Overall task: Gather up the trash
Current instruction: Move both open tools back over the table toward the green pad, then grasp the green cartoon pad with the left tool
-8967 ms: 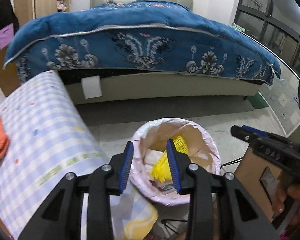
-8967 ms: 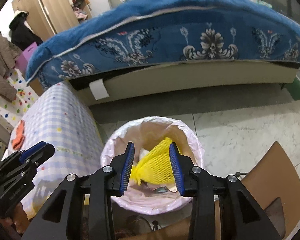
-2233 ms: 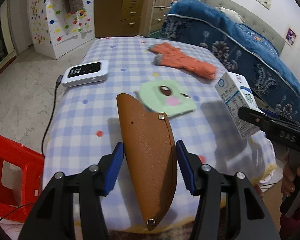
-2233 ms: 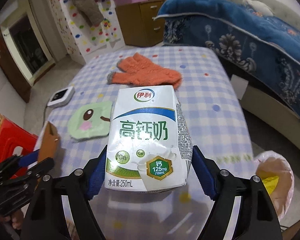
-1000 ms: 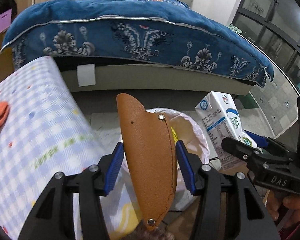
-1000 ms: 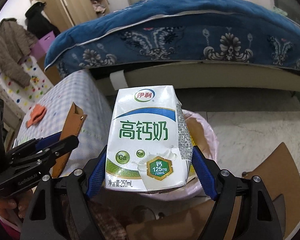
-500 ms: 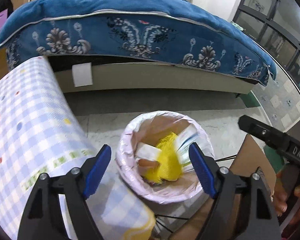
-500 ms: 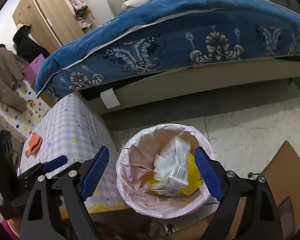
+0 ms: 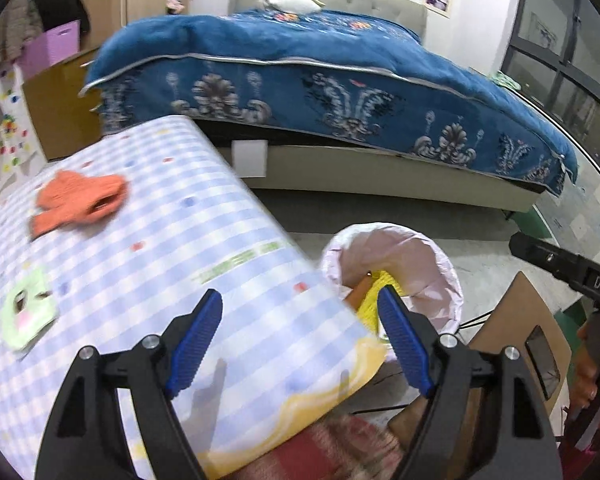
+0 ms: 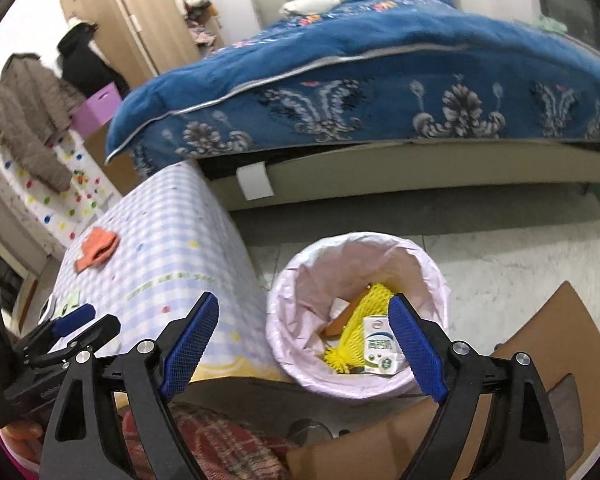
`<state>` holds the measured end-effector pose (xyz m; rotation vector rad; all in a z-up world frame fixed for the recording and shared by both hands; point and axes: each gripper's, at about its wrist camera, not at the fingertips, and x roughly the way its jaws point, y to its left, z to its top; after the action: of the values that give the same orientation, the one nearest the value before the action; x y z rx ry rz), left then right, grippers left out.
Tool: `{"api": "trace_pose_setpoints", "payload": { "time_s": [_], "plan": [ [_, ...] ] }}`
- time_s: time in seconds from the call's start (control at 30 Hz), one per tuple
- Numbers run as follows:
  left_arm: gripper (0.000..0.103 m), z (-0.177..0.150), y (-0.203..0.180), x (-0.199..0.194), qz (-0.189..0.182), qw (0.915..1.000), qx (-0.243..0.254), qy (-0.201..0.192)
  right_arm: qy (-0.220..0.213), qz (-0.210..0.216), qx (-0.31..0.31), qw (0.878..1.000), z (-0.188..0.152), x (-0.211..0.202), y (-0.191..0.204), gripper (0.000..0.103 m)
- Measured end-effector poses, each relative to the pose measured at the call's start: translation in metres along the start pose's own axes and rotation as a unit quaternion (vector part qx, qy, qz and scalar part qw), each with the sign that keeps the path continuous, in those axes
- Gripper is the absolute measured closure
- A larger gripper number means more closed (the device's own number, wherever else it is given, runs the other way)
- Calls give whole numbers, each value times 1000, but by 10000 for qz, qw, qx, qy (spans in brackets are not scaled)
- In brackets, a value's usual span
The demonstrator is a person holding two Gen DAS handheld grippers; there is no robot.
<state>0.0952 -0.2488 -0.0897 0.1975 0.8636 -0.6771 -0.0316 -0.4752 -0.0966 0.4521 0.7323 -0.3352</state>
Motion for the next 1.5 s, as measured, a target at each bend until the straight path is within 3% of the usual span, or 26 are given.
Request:
{"api": "trace_pose_setpoints", "payload": {
  "time_s": [0.17,0.27,0.53,0.8,0.97,1.33,1.5],
  "plan": [
    [25,-22,42,-31,217,9989,-402,-89,108,140,-444,9989,-9,0,45,21],
    [25,-35,71,-47,532,9966,-622,-114,204,250,-803,9962,-16,3,80,23],
    [23,-61,157,-77,1339,9823,-1297,-161,334,505,-1614,9850,-26,17,164,24],
    [22,-77,215,-86,1579,9704,-1820,-129,388,689,-2093,9747,-24,41,225,33],
    [22,-74,224,-69,1503,9693,-1946,30,442,694,-2208,9718,-20,59,240,42],
    [22,-35,227,-18,1605,9640,-2108,205,520,798,-2325,9679,-11,87,251,42],
    [22,-25,222,8,1970,9595,-1987,331,663,814,-2204,9698,-14,96,240,42]
  ]
}}
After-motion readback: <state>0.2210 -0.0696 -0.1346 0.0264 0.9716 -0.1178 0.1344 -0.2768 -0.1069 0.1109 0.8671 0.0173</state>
